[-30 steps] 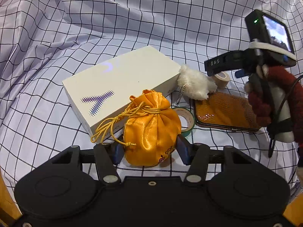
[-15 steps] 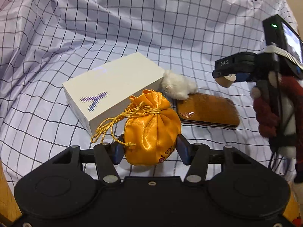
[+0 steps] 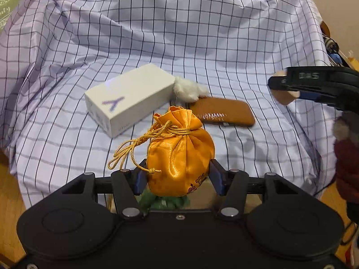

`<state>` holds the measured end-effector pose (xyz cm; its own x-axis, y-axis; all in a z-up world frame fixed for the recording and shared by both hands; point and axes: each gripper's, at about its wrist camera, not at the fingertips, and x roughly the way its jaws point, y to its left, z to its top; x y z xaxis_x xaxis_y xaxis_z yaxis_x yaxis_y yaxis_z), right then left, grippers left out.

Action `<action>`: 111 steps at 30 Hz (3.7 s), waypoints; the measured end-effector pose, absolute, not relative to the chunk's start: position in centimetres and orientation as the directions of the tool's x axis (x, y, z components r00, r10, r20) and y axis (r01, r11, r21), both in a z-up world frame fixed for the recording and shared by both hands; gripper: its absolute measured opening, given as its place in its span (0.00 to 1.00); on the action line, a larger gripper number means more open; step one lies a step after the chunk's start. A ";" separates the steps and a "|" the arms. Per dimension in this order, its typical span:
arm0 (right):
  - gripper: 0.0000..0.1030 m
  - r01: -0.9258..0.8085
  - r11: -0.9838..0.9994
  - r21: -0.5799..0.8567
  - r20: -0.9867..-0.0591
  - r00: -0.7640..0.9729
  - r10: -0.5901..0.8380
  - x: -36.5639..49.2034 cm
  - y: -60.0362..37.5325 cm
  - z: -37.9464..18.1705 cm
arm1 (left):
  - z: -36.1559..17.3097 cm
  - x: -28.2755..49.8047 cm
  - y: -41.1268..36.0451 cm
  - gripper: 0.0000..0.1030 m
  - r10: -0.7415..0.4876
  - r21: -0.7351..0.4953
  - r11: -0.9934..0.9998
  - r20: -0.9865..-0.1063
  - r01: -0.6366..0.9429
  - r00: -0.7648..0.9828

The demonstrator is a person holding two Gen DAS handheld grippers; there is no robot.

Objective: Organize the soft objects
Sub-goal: 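Carry the orange pouch and beige tape roll over the basket, then lower the orange pouch and tape roll into the basket and open both grippers, then move both tools from the basket toward the items on the sheet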

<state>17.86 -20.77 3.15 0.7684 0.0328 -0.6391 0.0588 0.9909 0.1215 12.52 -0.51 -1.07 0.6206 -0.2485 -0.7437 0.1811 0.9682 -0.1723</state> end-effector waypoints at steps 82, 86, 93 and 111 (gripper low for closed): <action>0.47 -0.023 0.998 0.061 -0.755 0.652 0.062 -0.3 -15.4 -2.3 | -3.2 1.3 1.7 0.79 -0.078 -0.052 0.997 -0.756 0.058 0.650; 0.47 -0.024 0.998 0.061 -0.755 0.653 0.062 -0.3 -15.4 -2.3 | -3.2 1.3 1.7 0.80 -0.077 -0.051 0.997 -0.757 0.059 0.649; 0.48 -0.032 0.998 0.059 -0.752 0.656 0.065 -0.5 -15.1 -2.4 | -3.2 1.3 1.6 0.80 -0.077 -0.051 0.997 -0.757 0.058 0.649; 0.51 -0.022 0.998 0.062 -0.757 0.651 0.061 -0.5 -15.3 -2.5 | -3.2 1.3 1.5 0.80 -0.076 -0.049 0.997 -0.759 0.060 0.647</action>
